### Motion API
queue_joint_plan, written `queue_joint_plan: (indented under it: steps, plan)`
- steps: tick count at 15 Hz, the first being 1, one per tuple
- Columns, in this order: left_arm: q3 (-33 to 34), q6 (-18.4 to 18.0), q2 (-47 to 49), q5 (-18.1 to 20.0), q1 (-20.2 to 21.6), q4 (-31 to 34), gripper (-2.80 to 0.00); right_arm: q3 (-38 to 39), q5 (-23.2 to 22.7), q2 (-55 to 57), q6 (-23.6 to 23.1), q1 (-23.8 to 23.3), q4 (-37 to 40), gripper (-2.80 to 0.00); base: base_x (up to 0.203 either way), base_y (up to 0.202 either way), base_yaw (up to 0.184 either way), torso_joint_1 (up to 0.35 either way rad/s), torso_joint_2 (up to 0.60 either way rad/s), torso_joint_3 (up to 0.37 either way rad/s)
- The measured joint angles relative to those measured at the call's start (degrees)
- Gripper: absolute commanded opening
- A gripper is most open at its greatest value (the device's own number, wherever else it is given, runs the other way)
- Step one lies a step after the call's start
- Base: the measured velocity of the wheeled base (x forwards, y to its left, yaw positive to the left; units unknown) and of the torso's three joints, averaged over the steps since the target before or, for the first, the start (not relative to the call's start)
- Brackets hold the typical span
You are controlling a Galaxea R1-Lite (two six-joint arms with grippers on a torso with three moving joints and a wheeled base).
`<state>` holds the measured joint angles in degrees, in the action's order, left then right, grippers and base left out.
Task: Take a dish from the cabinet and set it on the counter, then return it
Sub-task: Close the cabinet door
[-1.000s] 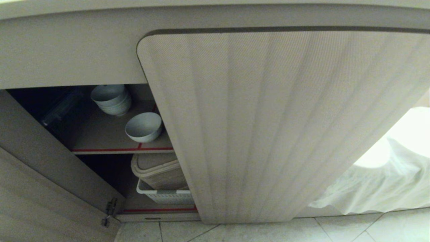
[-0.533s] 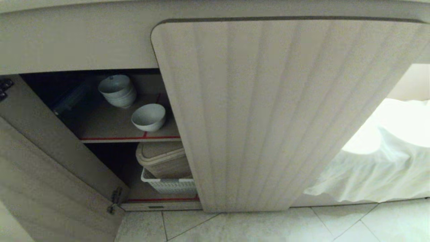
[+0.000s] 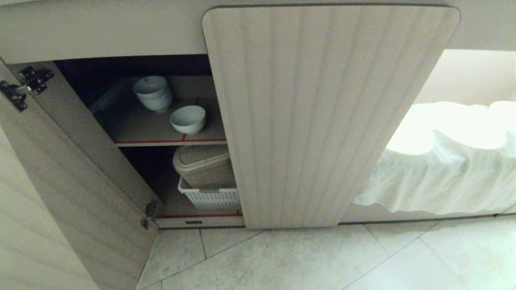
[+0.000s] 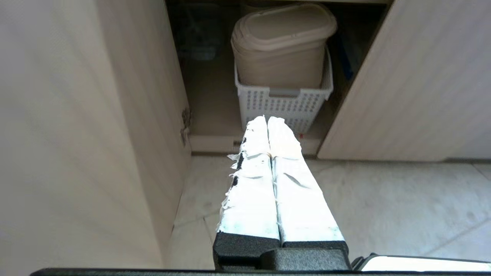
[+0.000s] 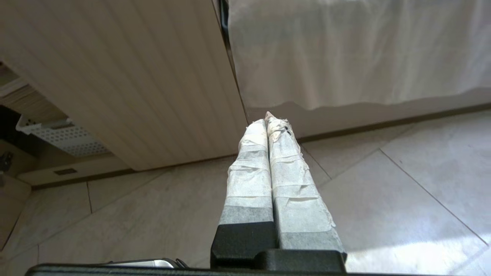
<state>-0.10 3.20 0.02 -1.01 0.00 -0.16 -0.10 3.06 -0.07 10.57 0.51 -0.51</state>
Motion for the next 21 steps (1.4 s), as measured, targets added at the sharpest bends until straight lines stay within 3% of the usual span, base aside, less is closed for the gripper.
queue_joint_plan:
  steps: [14,21]
  plan:
    - [0.02,-0.02,0.0,-0.02,0.0,0.05,-2.8,0.0,-0.01,0.0,0.02,0.0,0.0,-2.8,-0.191,0.0,-0.001,0.002,0.0,0.002]
    - [0.0,0.01,0.0,0.0,0.0,0.06,-2.8,0.0,-0.01,0.0,-0.01,0.0,0.0,-2.8,-0.015,0.0,0.0,0.001,0.0,0.001]
